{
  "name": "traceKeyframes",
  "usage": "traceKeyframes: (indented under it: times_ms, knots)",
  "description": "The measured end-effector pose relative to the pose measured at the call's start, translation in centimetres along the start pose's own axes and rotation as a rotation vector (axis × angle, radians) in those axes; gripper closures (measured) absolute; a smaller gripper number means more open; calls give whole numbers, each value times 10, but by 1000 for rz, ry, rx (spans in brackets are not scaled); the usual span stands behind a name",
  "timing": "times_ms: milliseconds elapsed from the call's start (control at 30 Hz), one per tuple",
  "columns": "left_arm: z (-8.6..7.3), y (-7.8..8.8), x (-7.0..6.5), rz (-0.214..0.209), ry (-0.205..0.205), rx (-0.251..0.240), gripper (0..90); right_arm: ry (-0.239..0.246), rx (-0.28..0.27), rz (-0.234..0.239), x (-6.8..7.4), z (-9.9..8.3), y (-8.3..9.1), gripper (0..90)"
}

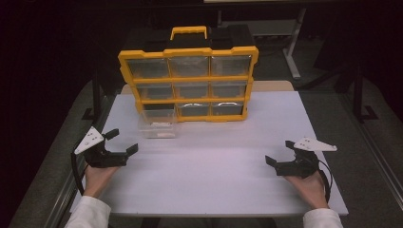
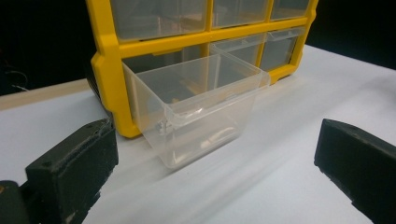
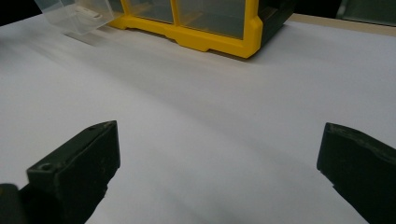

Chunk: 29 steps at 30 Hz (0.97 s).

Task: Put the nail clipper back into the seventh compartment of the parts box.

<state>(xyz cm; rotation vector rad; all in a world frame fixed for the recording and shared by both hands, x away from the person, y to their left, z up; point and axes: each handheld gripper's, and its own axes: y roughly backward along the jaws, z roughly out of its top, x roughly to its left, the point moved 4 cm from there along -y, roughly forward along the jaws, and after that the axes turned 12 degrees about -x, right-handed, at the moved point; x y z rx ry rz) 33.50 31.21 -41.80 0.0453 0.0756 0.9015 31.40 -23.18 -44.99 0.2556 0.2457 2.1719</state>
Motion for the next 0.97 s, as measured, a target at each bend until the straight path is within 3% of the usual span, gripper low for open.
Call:
traceKeyframes:
  times_ms: [100, 367, 500, 700, 967]
  knots:
    - [-4, 3, 0, 1, 42, -24, 0, 1, -1, 0, 0, 0, 0, 0]
    - [-12, 8, 2, 22, 41, -31, 0, 0, -1, -2, -1, 0, 0, 0]
    - [-17, 16, 9, 48, 76, -63, 0, 1, -6, -1, -1, 1, 1, 0]
    - [-22, 23, 12, 45, 114, -71, 0, -1, -4, -2, -1, 1, 1, 0]
    - [-27, 29, 14, 49, 124, -63, 0, -4, -6, -4, -3, 0, 1, 0]
